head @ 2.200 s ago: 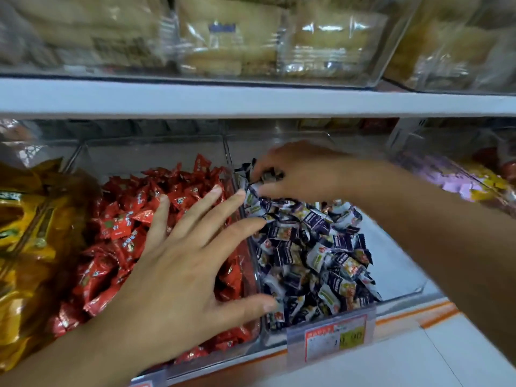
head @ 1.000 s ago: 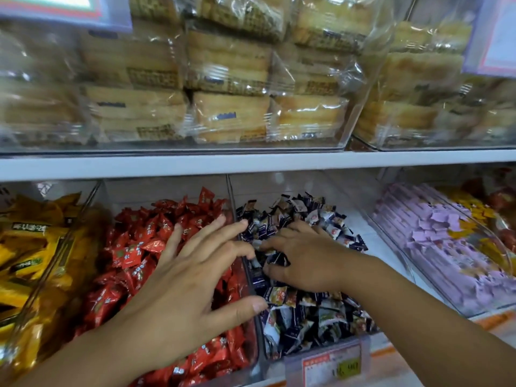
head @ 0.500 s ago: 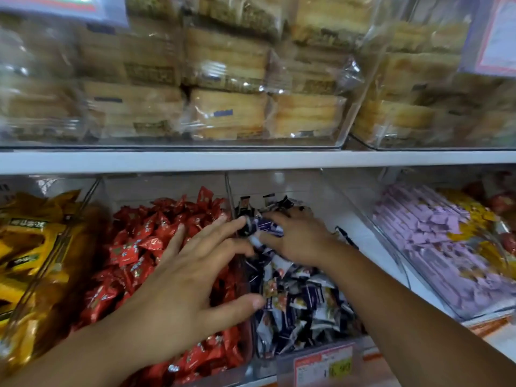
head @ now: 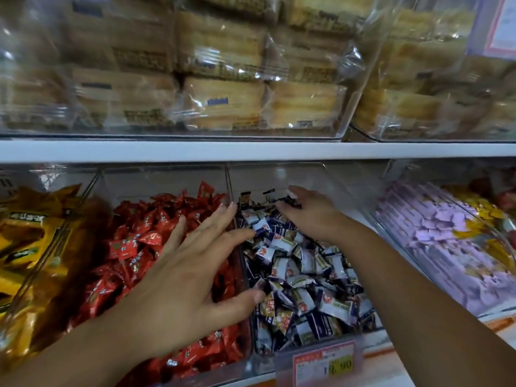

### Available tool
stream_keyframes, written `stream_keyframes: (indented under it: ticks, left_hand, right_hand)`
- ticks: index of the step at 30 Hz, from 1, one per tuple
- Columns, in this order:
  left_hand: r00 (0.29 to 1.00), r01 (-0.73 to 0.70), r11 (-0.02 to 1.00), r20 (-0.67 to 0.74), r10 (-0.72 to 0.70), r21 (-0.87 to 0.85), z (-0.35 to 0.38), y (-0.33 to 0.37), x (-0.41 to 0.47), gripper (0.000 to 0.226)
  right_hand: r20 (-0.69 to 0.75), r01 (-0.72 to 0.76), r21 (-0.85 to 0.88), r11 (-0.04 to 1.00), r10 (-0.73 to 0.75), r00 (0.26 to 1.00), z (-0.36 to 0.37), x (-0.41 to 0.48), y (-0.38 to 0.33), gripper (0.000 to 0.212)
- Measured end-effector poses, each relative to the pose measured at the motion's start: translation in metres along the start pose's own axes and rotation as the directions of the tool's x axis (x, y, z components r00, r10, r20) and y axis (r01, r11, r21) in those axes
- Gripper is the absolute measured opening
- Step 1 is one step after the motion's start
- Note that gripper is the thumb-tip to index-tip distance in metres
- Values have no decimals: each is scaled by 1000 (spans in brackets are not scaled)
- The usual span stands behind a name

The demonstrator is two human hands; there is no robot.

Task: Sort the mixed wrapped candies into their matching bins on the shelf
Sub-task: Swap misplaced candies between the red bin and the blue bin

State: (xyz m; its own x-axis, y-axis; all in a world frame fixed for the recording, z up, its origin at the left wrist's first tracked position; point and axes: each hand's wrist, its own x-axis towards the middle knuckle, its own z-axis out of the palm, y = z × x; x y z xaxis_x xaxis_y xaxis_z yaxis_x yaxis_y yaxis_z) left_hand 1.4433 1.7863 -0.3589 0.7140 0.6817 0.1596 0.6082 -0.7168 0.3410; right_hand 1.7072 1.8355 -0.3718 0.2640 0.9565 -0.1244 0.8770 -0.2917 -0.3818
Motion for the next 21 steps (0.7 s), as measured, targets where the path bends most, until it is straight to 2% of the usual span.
stream_keyframes:
  ticks: [2, 4, 10, 13, 17, 21]
  left_hand:
    - [1000, 10, 1000, 7, -10, 8, 1, 2, 2, 85]
    - [1000, 19, 1000, 17, -19, -12, 1, 3, 3, 80]
    - [1000, 16, 1000, 15, -16, -20, -2, 7, 2, 76]
    - [1000, 3, 999, 16, -2, -46, -1, 3, 1, 78]
    - [1000, -3, 1000, 15, 3, -17, -1, -1, 1, 78]
    - [999, 4, 1000, 36, -4, -11, -5, 0, 2, 70]
  right_hand:
    - [81, -50, -93, 994, 58, 995, 9, 12, -1, 84]
    - [168, -10, -167, 986, 39, 985, 13, 14, -7, 84]
    - [267, 156, -171, 973, -106, 958, 17, -7, -31, 55]
    - [281, 197, -256, 946, -122, 952, 21, -27, -38, 54]
    - [382, 231, -239, 943, -128, 915, 5, -49, -26, 58]
    - [441, 156, -101, 983, -96, 892, -21, -51, -14, 54]
